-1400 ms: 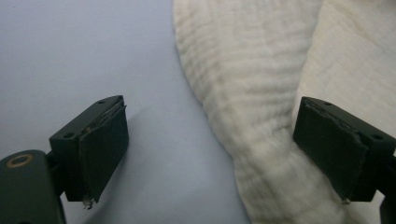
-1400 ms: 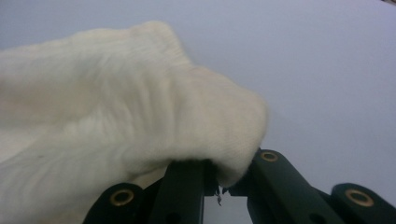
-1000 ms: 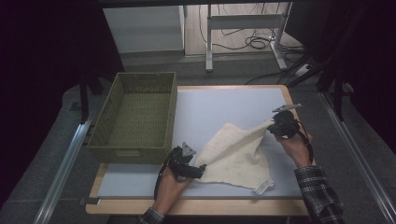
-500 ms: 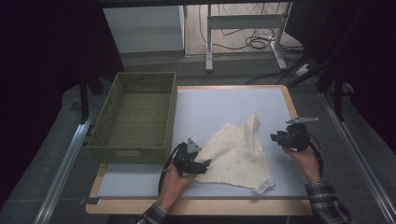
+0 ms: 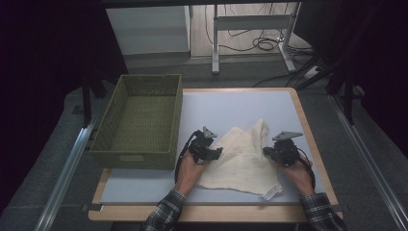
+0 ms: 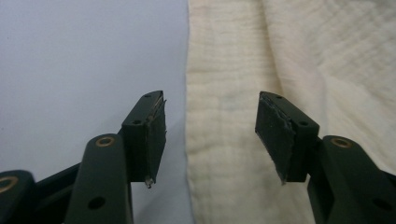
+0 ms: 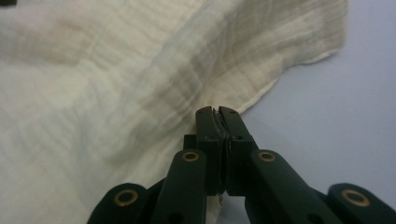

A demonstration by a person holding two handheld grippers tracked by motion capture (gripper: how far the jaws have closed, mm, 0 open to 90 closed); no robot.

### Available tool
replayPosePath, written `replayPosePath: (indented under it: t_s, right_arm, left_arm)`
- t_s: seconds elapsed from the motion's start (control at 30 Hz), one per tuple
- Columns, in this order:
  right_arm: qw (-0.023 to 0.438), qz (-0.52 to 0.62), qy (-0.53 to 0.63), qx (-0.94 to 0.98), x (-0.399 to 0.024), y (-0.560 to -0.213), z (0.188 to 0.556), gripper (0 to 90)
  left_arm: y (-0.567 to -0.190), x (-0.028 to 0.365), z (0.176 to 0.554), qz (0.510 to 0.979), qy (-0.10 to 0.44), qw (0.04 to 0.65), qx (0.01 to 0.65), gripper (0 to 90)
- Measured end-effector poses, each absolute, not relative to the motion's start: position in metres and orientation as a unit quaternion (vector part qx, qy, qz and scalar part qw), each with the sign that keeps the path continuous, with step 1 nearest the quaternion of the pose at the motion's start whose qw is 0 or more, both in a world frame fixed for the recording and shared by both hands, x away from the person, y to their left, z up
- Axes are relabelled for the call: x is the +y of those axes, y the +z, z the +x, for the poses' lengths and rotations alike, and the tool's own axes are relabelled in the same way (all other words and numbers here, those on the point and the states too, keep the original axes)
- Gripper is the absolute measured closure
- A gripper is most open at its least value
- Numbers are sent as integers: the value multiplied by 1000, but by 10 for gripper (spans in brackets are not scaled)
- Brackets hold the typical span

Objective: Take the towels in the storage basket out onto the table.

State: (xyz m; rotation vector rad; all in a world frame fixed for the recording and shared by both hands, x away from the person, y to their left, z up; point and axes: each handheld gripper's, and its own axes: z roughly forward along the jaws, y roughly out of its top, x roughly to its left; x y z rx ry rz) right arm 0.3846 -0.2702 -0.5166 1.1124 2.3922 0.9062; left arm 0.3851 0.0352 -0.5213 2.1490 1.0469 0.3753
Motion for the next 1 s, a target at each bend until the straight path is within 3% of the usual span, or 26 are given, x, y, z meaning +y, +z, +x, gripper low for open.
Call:
replayPosePath:
  t_s: [0.13, 0.3, 0.43, 0.67, 0.87, 0.93, 1.0]
  right_arm:
    - [198, 396, 284, 850, -285, -511, 371, 883]
    - [177, 423, 286, 841, -322, -508, 352, 871]
    - [180, 436, 312, 824, -340, -499, 345, 760]
    - [192, 458, 346, 796, -341, -485, 376, 652]
    - [194, 482, 335, 786, -331, -503, 405, 592]
    - [192, 488, 327, 786, -329, -511, 410, 588]
    - [203, 487, 324, 785, -325, -517, 409, 657]
  left_arm:
    - [-520, 36, 395, 828, 145, 355, 409, 462]
    - [-517, 35, 411, 828, 147, 354, 410, 503]
    - [-516, 29, 428, 830, 148, 353, 406, 520]
    - [-512, 10, 455, 835, 140, 363, 389, 496]
    - [-520, -19, 467, 851, 142, 333, 380, 497]
    - [-524, -23, 471, 853, 138, 332, 379, 537]
    - [-525, -24, 471, 853, 114, 347, 374, 693]
